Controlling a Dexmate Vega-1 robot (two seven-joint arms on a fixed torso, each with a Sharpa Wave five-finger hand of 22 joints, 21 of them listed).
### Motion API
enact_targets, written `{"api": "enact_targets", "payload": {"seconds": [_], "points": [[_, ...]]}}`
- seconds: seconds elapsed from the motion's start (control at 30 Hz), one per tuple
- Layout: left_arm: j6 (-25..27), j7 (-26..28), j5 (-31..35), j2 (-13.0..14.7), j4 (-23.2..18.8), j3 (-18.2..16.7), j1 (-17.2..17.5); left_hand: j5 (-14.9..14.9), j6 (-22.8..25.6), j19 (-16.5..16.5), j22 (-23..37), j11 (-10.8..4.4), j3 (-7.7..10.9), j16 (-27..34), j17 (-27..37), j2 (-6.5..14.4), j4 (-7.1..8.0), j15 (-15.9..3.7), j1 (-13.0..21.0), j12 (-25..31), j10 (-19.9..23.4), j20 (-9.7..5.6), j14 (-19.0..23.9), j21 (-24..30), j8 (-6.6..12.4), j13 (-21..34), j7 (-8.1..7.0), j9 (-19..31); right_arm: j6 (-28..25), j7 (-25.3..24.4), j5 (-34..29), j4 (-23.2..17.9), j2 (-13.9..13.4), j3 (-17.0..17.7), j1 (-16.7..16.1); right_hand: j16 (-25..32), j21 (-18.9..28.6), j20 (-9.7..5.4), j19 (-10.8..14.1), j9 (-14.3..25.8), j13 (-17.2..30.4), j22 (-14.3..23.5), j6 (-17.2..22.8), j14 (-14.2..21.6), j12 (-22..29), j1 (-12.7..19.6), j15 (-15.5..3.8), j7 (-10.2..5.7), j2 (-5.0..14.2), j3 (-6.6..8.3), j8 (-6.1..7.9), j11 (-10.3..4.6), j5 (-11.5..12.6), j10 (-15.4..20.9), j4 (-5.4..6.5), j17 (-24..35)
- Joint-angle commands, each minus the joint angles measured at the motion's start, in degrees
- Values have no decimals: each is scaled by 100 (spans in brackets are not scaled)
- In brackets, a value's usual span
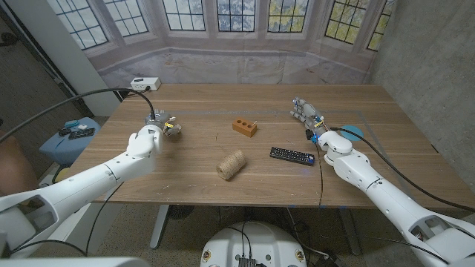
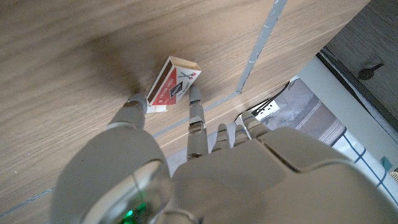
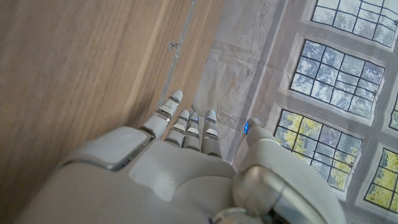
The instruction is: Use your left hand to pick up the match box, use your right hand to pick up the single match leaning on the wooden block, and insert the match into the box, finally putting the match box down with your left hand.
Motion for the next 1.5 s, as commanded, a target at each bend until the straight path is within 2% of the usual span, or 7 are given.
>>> {"api": "enact_targets", "payload": {"seconds": [0.03, 0.3, 0.67, 1.5], "points": [[-166, -61, -252, 110, -76, -92, 71, 30, -64, -16, 3, 21, -4, -5, 3, -52, -30, 15, 73, -32, -37, 42, -41, 0, -31, 2, 10, 33, -83, -186, -23, -249, -40, 28, -125, 50, 26, 56, 15, 24, 24, 20, 5, -13, 38, 7, 24, 34, 8, 25, -6, 40, -13, -3, -26, 8], [-78, -45, -325, 273, -354, -195, 245, 29, -136, -34, 4, 24, -6, -10, 4, -66, -33, 23, 97, -38, -41, 42, -56, -12, -60, 3, 22, 34, -129, -250, -41, -374, -75, 35, -162, 49, 26, 60, 14, 24, 24, 20, 4, -17, 36, 3, 28, 34, 7, 24, -6, 35, -13, -8, -26, 9], [-250, 81, -381, 498, -550, -359, 402, 36, -181, -29, 4, -2, 4, -3, 5, -63, -41, 15, 148, -39, -35, 44, -44, -15, -73, 4, 11, 36, -139, -261, -35, -420, -52, 16, -184, 51, 26, 60, 16, 24, 24, 20, 3, -15, 36, -2, 24, 35, 8, 23, -7, 28, -14, -9, -26, 10], [-311, 257, -176, 409, -437, -391, 445, 65, 16, 141, 5, -90, 64, 34, 1, -6, -61, -43, 384, 0, 137, 11, 130, 23, 5, 5, -95, 41, -118, -325, -26, -495, -48, 25, -288, 55, 32, 94, 33, 24, 24, 20, 6, -12, 38, -8, 22, 43, 7, 23, -6, 35, -13, -7, -32, 11]]}}
